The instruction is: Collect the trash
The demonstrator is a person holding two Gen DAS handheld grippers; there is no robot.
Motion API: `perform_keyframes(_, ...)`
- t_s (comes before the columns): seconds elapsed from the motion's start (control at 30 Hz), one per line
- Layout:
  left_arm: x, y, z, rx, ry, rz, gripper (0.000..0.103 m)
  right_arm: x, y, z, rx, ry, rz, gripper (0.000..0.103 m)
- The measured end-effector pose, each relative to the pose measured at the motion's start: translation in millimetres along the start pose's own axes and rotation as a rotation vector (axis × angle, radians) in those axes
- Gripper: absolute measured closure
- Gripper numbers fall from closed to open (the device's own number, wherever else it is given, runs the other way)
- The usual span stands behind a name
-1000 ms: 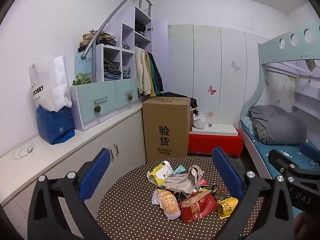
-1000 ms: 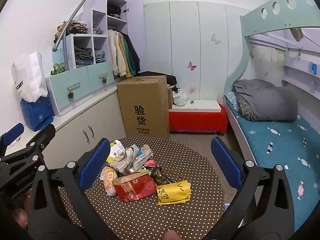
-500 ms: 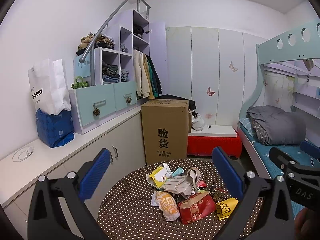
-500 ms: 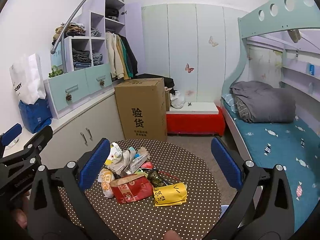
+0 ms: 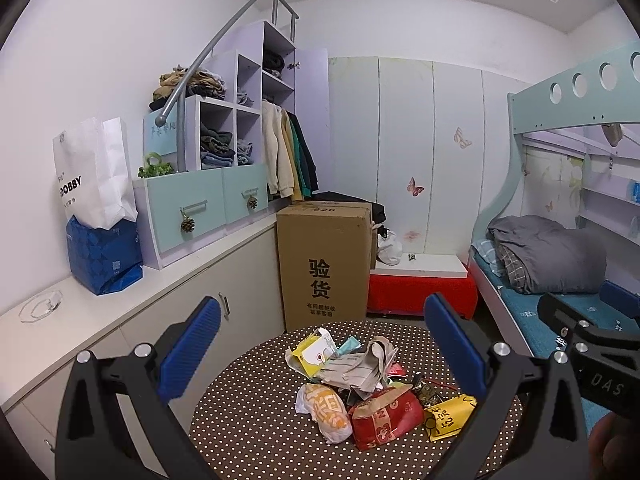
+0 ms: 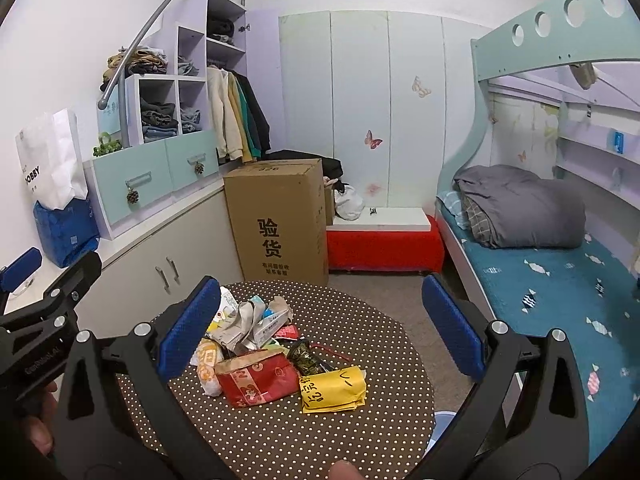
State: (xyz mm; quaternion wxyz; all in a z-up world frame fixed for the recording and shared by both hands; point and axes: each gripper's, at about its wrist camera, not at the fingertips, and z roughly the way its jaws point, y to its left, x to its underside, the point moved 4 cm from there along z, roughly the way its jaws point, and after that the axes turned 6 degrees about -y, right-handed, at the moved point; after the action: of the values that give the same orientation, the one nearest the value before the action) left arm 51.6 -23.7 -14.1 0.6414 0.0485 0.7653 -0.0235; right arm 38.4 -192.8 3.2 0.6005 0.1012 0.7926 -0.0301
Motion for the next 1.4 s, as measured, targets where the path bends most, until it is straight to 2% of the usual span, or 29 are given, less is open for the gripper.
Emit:
perform_keyframes(0.33,23,4,20,0.005,0.070,0.001,0.004,16,-6,18,0.014,0.047,-0.010,0.005)
perform_keyframes(0.5,52,16,40,-0.013,0.151,0.000,0.004,57,-28,48,0.055,0.164,-0.023,0.005)
perform_keyframes(0.6,72,23,50,-0.022,0.202,0.003,0.004,93,-39,70,0.065,0.272,-0.038,0.005)
perform_keyframes(0.73,101,26,62,-0.023,0.273,0.013,0.004,145,-39,100,0.047,0.421,-0.066,0.005)
perform_keyframes(0.9,128,25,73,-0.005,0.342,0.027,0.004,183,-23,133,0.000,0.528,-0.092,0.005)
perform_keyframes(1.03,139,17,84,0.034,0.366,0.057,0.004,192,-19,155,-0.013,0.556,-0.100,0.005)
perform_keyframes(1.17,150,-4,99,0.104,0.381,0.128,0.004,198,-22,171,-0.027,0.576,-0.088,0.005)
perform_keyframes(1.23,156,-18,108,0.143,0.387,0.177,0.004,200,-25,174,-0.050,0.577,-0.068,0.016)
perform_keyframes(1.4,173,-58,140,0.248,0.418,0.331,0.004,202,-35,173,-0.079,0.567,-0.033,0.016)
